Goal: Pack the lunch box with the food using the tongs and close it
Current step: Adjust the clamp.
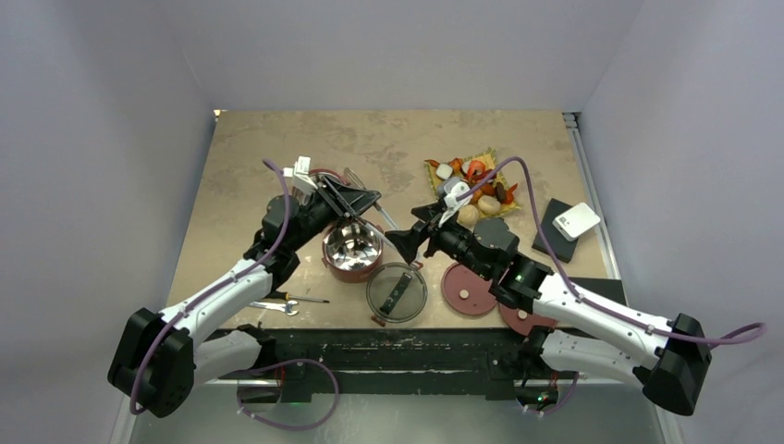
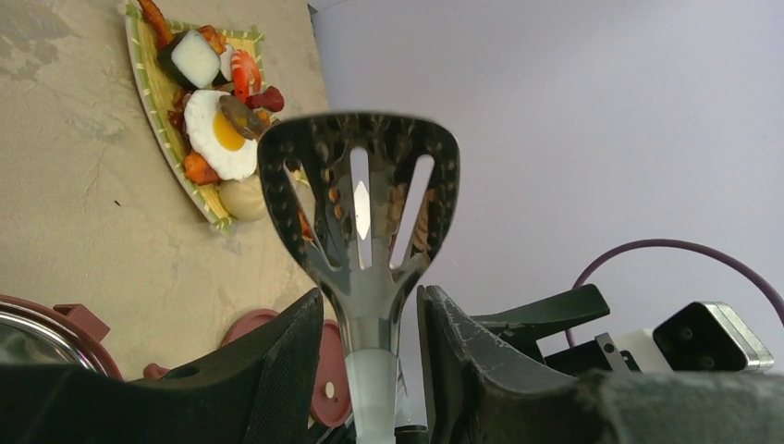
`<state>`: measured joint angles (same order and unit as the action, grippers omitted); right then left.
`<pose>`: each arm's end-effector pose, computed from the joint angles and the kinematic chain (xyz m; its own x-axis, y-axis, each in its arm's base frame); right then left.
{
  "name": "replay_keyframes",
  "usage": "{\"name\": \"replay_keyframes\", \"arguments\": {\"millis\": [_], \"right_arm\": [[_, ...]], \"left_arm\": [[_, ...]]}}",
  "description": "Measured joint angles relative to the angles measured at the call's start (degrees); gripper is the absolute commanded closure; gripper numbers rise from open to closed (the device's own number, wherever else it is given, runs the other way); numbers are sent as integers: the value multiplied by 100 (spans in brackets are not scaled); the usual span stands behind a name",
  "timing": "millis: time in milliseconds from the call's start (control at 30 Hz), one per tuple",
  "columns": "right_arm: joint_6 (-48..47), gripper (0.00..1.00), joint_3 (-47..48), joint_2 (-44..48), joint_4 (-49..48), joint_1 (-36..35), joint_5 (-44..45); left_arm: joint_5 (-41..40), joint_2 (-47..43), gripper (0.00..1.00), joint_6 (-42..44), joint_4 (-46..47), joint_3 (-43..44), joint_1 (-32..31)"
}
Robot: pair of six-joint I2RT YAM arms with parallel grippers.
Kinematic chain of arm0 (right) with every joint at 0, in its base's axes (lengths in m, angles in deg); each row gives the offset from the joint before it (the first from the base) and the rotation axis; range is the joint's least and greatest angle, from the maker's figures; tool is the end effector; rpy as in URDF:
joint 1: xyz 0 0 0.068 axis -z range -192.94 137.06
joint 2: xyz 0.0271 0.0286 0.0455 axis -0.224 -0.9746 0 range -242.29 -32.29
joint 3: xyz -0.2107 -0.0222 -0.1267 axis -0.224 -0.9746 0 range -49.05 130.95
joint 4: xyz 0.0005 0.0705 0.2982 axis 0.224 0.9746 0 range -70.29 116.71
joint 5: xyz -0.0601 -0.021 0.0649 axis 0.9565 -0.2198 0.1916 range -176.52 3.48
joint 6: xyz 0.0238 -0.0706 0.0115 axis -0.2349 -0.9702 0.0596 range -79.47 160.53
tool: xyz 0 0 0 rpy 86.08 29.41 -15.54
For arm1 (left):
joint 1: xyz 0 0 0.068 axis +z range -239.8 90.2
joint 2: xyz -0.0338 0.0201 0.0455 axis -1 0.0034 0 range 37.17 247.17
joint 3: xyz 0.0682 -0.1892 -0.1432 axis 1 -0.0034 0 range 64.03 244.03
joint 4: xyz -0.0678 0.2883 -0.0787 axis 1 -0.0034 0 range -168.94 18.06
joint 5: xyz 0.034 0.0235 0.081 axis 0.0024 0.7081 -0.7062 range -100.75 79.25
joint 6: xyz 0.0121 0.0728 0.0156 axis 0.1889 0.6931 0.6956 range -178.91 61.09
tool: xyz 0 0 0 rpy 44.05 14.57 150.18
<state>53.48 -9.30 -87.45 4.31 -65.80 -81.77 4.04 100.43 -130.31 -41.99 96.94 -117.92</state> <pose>0.1974 0.2517 0.2881 -0.1669 0.1495 -0.9746 -0.7254 0.6508 0.2240 0.2848 -0.1707 0.2281 -0.6472 -0.6931 -0.3172 0.2113 0.2368 -0.9483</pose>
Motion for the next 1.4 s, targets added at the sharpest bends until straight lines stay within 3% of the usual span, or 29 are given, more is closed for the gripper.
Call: {"name": "replay_keyframes", "arguments": {"millis": [300,500,900,1033,1167,1200,1233,1400], "right_arm": [[-2,16,-2,-579,-136,-48,-256],[-225,27,90,-1276,-197,-146,-85],[-348,27,544,-1845,-267,-302,328],[-361,27,546,-1843,-247,-308,367],[-363,27,551,-1836,-133,-308,501],[-363,64,553,-1836,-118,-308,503],[-363,72,553,-1836,-96,-308,492],[20,56,553,-1851,-90,-315,319]], "left_arm": [[20,96,100,-127,-94,0,26],[66,188,100,-173,-149,0,37],[120,254,99,-192,-254,0,107],[127,282,68,-90,-374,0,129],[125,308,66,190,-684,44,155],[125,310,68,243,-758,68,162],[127,310,70,319,-828,94,164],[192,367,83,413,-883,140,219]]}}
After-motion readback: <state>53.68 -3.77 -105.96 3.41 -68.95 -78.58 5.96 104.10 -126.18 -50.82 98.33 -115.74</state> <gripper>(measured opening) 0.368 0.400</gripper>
